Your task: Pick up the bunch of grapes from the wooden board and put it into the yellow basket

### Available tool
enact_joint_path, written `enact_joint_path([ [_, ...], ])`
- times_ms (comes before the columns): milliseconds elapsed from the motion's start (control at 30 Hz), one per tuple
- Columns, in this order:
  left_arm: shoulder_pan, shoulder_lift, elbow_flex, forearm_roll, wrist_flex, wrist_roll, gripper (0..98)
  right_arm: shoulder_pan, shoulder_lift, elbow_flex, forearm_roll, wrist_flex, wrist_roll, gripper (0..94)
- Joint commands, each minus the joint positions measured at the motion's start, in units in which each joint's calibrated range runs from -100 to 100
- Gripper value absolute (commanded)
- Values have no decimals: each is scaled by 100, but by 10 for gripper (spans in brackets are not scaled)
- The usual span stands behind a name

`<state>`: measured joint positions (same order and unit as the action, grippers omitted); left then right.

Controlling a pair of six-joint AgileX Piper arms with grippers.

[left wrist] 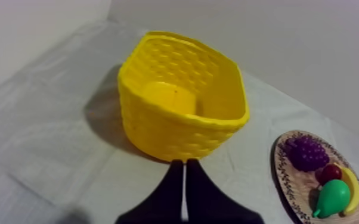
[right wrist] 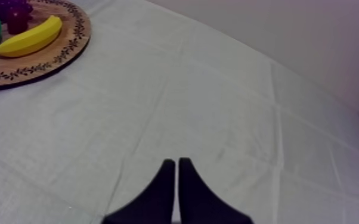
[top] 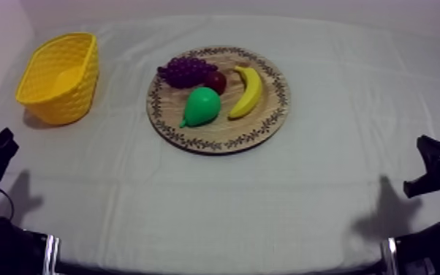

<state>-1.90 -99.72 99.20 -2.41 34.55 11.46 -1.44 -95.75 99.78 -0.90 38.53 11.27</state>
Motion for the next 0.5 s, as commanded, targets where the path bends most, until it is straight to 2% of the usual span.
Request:
enact_joint_path([
  [0, -2, -2, 1, 0, -3, -1, 1, -1, 0, 0, -1, 2, -1, 3],
  [467, 62, -2, 1, 0, -3, -19, 1, -1, 0, 0, -1, 2, -1, 3],
])
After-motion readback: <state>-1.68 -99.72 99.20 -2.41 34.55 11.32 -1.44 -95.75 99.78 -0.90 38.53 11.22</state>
